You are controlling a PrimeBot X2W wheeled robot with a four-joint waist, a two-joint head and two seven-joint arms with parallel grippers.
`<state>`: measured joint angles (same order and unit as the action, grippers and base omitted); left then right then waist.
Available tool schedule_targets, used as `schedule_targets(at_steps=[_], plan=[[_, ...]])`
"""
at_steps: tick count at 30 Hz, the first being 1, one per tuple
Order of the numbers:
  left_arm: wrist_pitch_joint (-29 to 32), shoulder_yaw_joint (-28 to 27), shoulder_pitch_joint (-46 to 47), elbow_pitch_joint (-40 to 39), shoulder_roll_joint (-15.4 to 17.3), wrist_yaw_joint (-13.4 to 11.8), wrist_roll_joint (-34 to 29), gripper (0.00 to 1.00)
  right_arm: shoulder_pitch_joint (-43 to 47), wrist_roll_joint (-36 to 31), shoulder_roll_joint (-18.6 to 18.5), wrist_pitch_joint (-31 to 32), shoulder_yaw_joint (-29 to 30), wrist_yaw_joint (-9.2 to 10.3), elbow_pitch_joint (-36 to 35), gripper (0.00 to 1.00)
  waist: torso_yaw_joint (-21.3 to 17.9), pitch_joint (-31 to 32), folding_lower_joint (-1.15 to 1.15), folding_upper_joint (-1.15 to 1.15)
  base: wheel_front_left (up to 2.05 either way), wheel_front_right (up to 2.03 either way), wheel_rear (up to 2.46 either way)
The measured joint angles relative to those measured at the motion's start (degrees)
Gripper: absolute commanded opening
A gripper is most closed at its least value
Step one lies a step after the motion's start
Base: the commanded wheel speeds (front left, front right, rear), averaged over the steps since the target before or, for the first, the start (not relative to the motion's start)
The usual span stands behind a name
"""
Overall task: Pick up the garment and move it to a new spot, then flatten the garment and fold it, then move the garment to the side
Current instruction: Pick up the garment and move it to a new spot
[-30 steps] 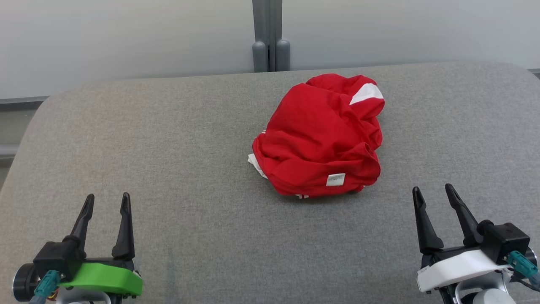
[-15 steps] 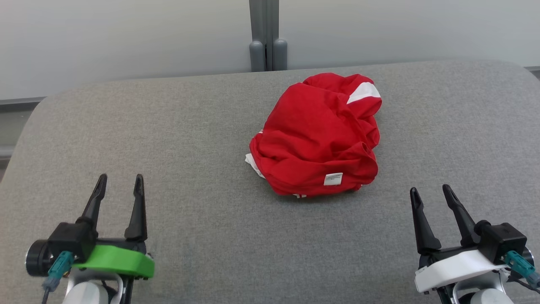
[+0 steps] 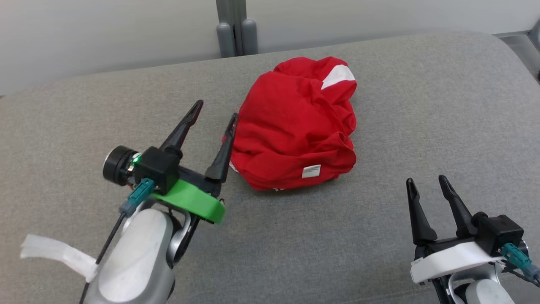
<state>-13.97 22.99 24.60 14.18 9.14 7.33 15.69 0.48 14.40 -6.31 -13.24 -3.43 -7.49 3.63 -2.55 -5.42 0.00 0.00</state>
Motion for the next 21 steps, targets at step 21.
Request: schedule_targets(at_steps=[21], plan=[[2.0,21.8,8.5,18.4,2.5,0.2,4.8,1.0,-3.2,0.6,0.7,-1.5,0.0,0.0,1.9,1.0,-9.3,-6.2,0.0,0.0,0.0,0.0,0.0]])
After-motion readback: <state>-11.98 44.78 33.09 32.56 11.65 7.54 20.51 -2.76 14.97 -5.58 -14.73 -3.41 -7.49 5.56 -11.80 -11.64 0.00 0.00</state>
